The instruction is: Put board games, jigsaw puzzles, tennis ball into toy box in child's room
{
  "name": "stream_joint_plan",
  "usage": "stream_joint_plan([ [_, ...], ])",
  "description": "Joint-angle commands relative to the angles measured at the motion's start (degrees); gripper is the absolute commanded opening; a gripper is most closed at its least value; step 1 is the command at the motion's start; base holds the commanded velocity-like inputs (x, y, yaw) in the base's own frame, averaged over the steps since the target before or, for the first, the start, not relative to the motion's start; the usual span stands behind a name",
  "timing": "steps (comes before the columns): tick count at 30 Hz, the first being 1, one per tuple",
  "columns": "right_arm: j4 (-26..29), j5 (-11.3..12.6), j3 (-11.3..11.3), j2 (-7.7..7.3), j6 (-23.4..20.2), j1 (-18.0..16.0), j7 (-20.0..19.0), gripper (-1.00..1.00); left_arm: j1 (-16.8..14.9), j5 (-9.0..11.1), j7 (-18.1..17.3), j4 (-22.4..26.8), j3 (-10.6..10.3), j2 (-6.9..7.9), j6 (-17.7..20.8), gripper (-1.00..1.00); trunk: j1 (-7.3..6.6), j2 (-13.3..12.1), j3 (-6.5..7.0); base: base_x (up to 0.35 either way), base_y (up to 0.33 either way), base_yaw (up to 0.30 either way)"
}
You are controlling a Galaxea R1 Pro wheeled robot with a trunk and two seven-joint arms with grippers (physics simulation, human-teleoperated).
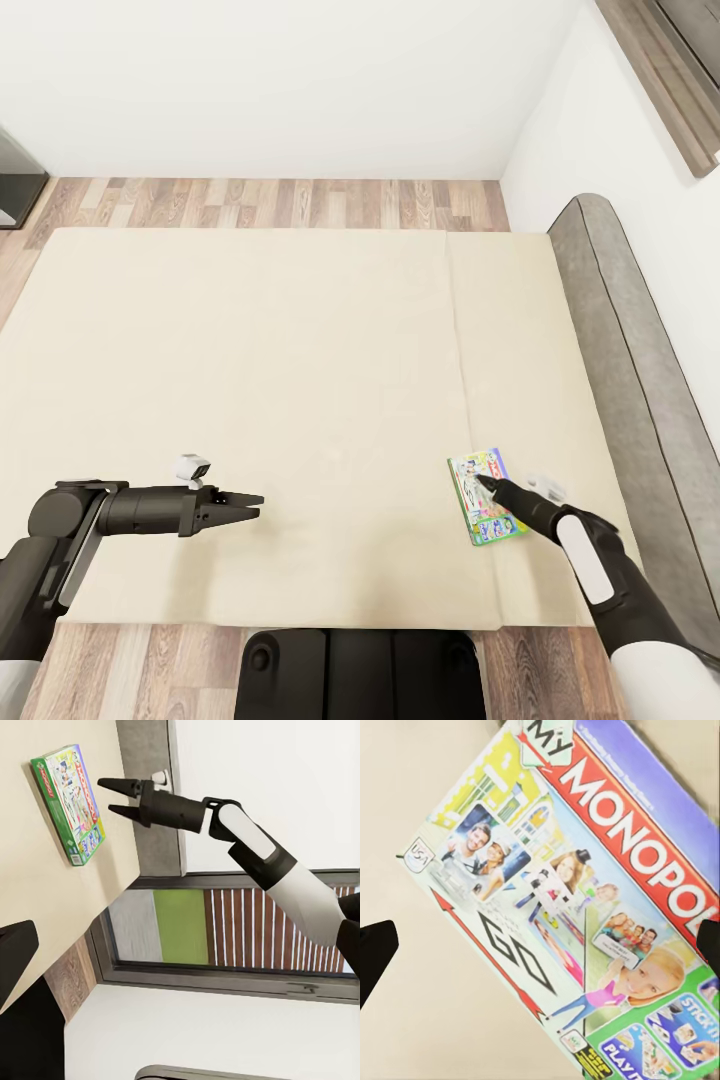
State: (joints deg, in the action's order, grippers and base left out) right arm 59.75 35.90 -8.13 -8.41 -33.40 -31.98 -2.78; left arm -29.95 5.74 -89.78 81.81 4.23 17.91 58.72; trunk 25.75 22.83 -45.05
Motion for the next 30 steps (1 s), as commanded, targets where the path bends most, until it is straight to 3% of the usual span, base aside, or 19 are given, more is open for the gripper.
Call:
stream_joint_plan([
  [1, 0.03, -0.05, -0.08, 0.06, 0.03, -0.04, 0.46, 1.00, -0.02, -0.02, -0.22, 0.01, -0.01, 0.02, 0.61, 1.00, 0.03, 0.09, -0.06, 0.000, 0.000, 0.000],
  [6, 0.02, -0.04, 0.08, 0.55, 1.12, -0.08, 4.01, 1.00, -0.02, -0.02, -0.22, 0.01, -0.01, 0.02, 0.61, 1.00, 0.03, 0.09, -0.06, 0.000, 0.000, 0.000],
  [17, -0.14, -0.50, 0.21, 1.75, 1.96, -0.10, 5.29, 1.00, -0.02, -0.02, -0.22, 0.01, -0.01, 0.02, 0.61, 1.00, 0.03, 0.09, -0.06, 0.000, 0.000, 0.000],
  [24, -0.19, -3.64, 0.21, 2.59, 3.70, -0.16, 5.40, 1.00, -0.02, -0.02, -0.22, 0.01, -0.01, 0.02, 0.61, 1.00, 0.03, 0.09, -0.06, 0.000, 0.000, 0.000],
  [30, -0.24, -6.71, 0.21, 4.16, 4.20, -0.66, 5.42, 1.00, -0.02, -0.02, -0.22, 0.01, -0.01, 0.02, 0.61, 1.00, 0.03, 0.09, -0.06, 0.000, 0.000, 0.000],
])
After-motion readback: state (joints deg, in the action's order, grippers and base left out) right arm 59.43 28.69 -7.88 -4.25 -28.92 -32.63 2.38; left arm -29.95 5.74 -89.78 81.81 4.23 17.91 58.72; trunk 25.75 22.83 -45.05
